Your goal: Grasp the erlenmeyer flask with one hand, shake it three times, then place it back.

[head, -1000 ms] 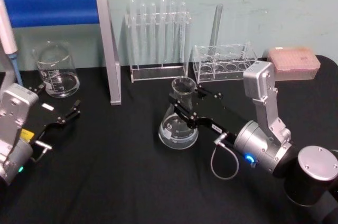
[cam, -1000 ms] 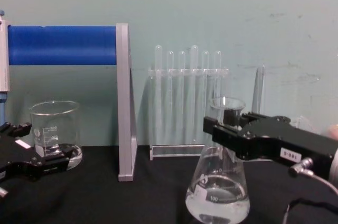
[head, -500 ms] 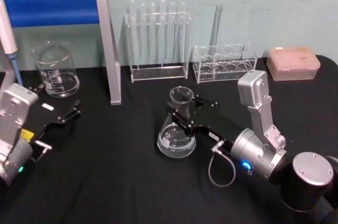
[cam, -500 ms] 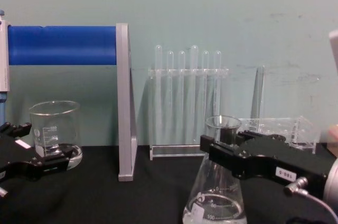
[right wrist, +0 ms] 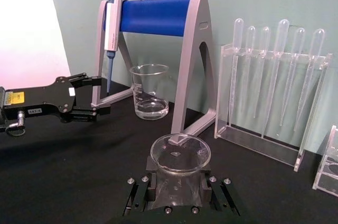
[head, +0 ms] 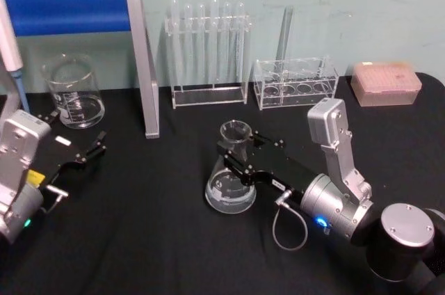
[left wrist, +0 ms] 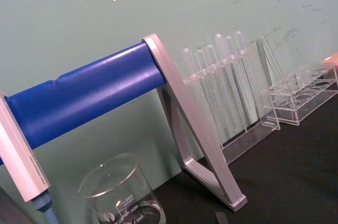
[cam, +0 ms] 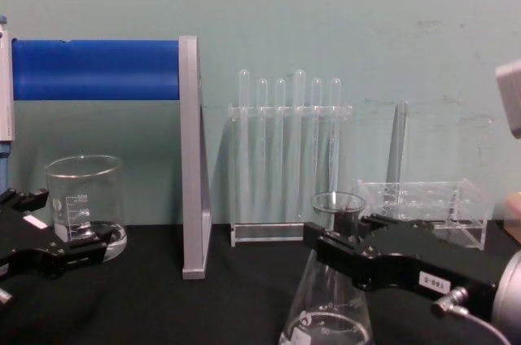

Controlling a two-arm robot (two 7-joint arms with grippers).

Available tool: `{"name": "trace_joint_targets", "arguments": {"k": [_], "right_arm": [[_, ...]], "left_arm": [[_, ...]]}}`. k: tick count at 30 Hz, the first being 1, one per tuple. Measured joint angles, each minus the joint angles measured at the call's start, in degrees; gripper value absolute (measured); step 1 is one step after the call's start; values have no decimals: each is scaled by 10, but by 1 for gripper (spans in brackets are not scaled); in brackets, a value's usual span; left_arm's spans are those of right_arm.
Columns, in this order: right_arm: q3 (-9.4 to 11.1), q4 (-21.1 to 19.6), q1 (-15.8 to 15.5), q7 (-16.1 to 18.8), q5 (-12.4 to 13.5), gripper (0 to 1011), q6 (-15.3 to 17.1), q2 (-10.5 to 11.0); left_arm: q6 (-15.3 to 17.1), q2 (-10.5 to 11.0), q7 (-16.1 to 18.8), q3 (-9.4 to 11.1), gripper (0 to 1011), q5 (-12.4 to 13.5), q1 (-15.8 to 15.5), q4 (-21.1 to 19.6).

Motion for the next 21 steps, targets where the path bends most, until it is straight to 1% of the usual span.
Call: {"name": "trace_joint_targets", "arguments": {"k": [21], "right_arm": [[-4, 4, 1, 0, -3, 449, 8, 0]], "left_arm": [[0, 0, 0, 0, 1001, 0, 0, 0]]}}
